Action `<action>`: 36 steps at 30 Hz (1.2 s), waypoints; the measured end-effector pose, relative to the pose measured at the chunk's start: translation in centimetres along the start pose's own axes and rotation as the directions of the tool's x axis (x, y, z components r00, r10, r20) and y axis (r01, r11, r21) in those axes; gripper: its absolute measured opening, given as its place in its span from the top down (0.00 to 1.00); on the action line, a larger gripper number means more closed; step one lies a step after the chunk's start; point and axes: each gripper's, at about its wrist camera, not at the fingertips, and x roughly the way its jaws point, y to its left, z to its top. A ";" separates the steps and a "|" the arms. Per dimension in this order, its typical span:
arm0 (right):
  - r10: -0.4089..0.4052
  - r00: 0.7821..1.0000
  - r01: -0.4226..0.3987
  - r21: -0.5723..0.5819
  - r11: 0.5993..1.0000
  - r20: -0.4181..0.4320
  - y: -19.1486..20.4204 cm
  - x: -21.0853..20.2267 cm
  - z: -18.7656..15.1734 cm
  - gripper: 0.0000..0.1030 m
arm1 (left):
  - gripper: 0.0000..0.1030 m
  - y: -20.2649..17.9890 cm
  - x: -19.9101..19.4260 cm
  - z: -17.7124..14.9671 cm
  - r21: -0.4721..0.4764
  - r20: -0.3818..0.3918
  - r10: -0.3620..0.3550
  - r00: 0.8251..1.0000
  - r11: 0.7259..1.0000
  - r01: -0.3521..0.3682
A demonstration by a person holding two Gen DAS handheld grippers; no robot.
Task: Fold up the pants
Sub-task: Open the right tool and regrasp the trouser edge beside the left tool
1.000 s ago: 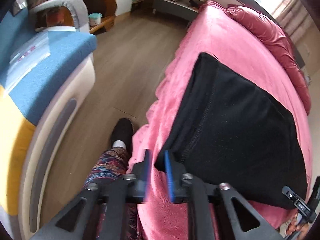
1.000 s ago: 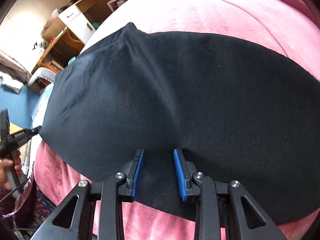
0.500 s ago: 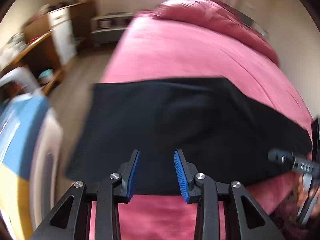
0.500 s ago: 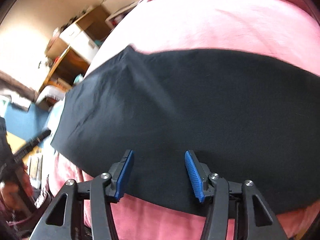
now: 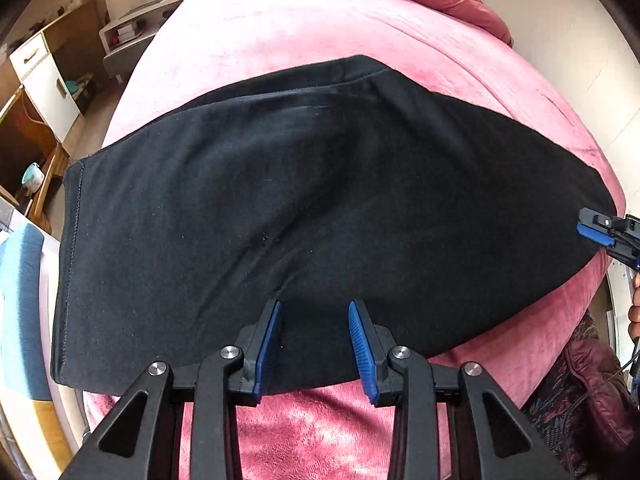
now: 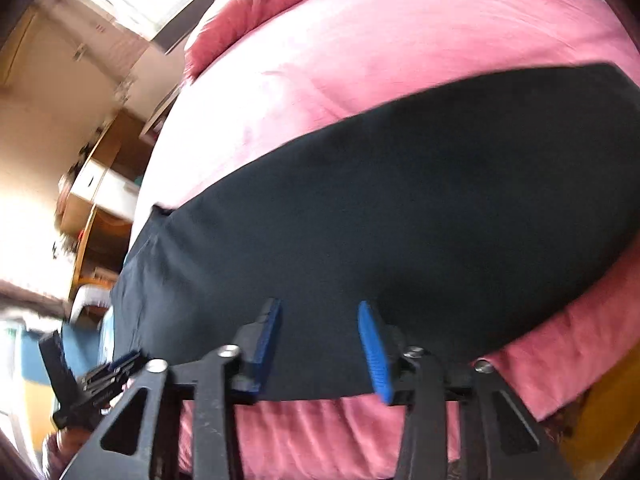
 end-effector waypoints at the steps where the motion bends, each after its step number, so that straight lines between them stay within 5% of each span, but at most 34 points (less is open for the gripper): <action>1: 0.013 1.000 -0.014 -0.035 0.999 -0.010 1.0 0.2 0.2 0.67 | 0.66 0.0 0.0 0.0 -0.002 0.005 -0.005 1.000 1.000 0.005; 7: 0.021 0.999 -0.027 -0.243 0.970 -0.026 8.7 3.3 2.5 0.67 | 0.66 -0.2 -1.4 -0.4 0.035 0.027 -0.027 0.999 0.999 0.026; 10: -0.042 0.999 0.041 -0.344 0.938 0.005 11.9 4.8 4.3 0.67 | 0.66 -0.9 -2.0 0.0 0.070 0.046 -0.049 0.998 0.996 0.046; 19: -0.170 0.982 0.091 -0.569 0.818 -0.086 14.9 11.1 8.4 0.59 | 0.66 -2.3 -2.1 2.7 0.101 0.058 -0.069 0.996 0.993 0.062; 22: -0.220 0.970 0.109 -0.636 0.764 -0.099 15.1 12.2 8.3 0.87 | 0.66 -2.8 -1.2 3.2 0.092 0.038 -0.072 0.997 0.993 0.068; 23: -0.227 0.969 0.115 -0.635 0.763 -0.097 15.1 12.4 8.4 0.93 | 0.66 -2.8 -0.8 3.3 0.090 0.030 -0.070 0.997 0.994 0.067; 26: -0.226 0.970 0.131 -0.586 0.800 -0.090 14.4 13.2 9.1 0.94 | 0.66 -2.4 0.8 3.4 0.047 0.012 -0.062 0.998 0.997 0.061; 30: -0.253 0.967 0.185 -0.579 0.794 -0.038 14.6 13.5 8.4 0.93 | 0.66 -1.6 1.0 3.7 -0.051 0.010 -0.084 0.996 0.995 0.084; 33: -0.171 0.985 0.128 -0.505 0.854 -0.040 13.7 10.9 8.3 0.83 | 0.66 -1.7 1.0 3.8 -0.031 0.010 -0.066 0.998 0.997 0.066; 36: -0.109 0.994 0.102 -0.364 0.926 0.003 9.7 5.7 7.7 0.61 | 0.65 -2.3 0.9 3.8 -0.026 0.024 -0.059 0.998 0.998 0.060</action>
